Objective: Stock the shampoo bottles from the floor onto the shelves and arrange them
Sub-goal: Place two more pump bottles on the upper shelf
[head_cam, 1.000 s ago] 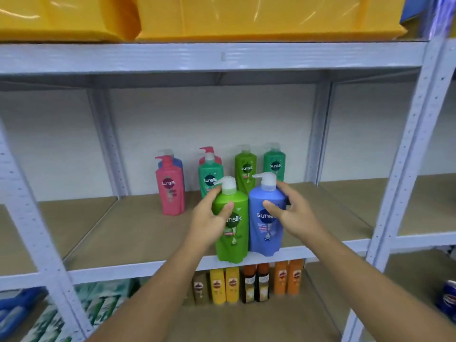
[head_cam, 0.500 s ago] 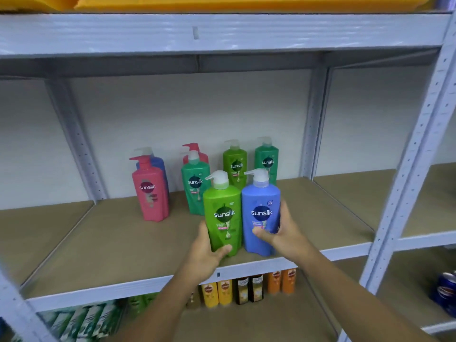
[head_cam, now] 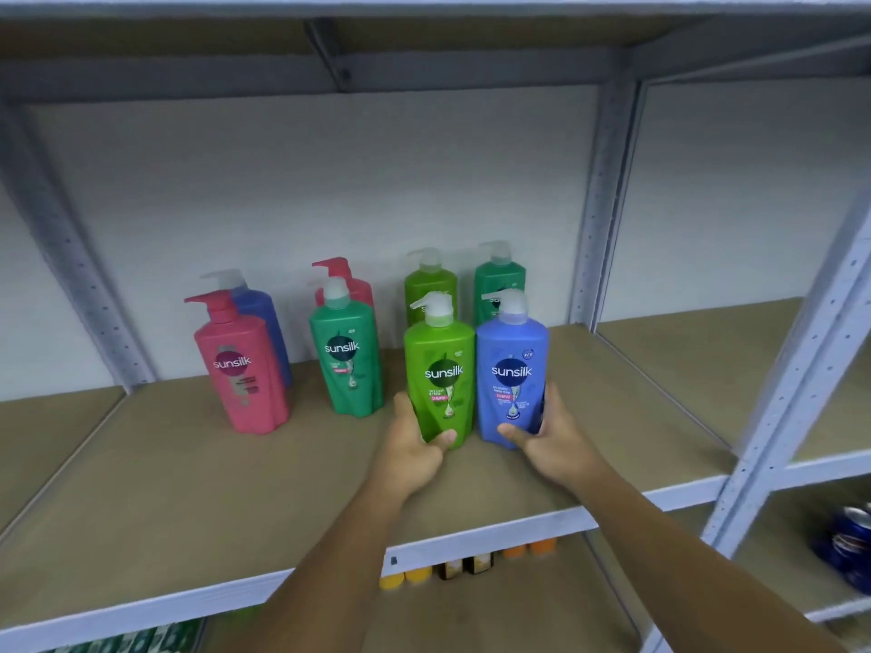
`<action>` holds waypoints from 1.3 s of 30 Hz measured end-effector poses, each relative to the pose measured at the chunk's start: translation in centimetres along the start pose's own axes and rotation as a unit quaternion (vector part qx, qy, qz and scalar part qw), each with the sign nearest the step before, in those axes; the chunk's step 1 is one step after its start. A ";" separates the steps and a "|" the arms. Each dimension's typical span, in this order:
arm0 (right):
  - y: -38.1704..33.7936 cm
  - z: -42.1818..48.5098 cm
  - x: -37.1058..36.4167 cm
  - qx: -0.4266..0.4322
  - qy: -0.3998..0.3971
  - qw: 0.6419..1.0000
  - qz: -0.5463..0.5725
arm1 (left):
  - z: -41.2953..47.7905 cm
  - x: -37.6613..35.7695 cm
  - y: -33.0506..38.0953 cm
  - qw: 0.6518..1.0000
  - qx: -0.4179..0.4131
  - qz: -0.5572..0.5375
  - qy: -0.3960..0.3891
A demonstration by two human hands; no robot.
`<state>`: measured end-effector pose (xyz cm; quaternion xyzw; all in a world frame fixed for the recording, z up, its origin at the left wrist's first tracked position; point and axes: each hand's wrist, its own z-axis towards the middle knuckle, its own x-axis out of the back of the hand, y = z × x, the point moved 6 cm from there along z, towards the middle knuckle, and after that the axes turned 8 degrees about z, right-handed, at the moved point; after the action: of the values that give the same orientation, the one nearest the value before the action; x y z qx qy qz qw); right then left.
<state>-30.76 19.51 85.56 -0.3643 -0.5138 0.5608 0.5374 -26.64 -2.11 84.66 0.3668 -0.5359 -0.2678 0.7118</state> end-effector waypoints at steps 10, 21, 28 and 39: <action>2.6 7.5 1.4 0.004 0.034 0.999 -0.025 | 6.0 -1.4 -0.2 0.992 -0.012 0.099 0.076; 3.5 10.0 1.4 0.051 0.075 0.995 -0.038 | 6.7 -1.7 -0.6 0.987 -0.031 0.089 0.133; 3.2 9.8 1.4 0.056 0.076 0.993 -0.068 | 6.7 -1.9 -0.4 0.980 -0.018 0.132 0.146; 3.7 9.9 1.3 0.037 0.080 0.986 -0.138 | 6.6 -2.1 -0.5 0.976 0.017 0.169 0.135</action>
<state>-41.29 19.38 84.19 -0.3130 -0.4932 0.4690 0.6624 -33.58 -2.31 84.09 0.3154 -0.4941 -0.0823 0.8060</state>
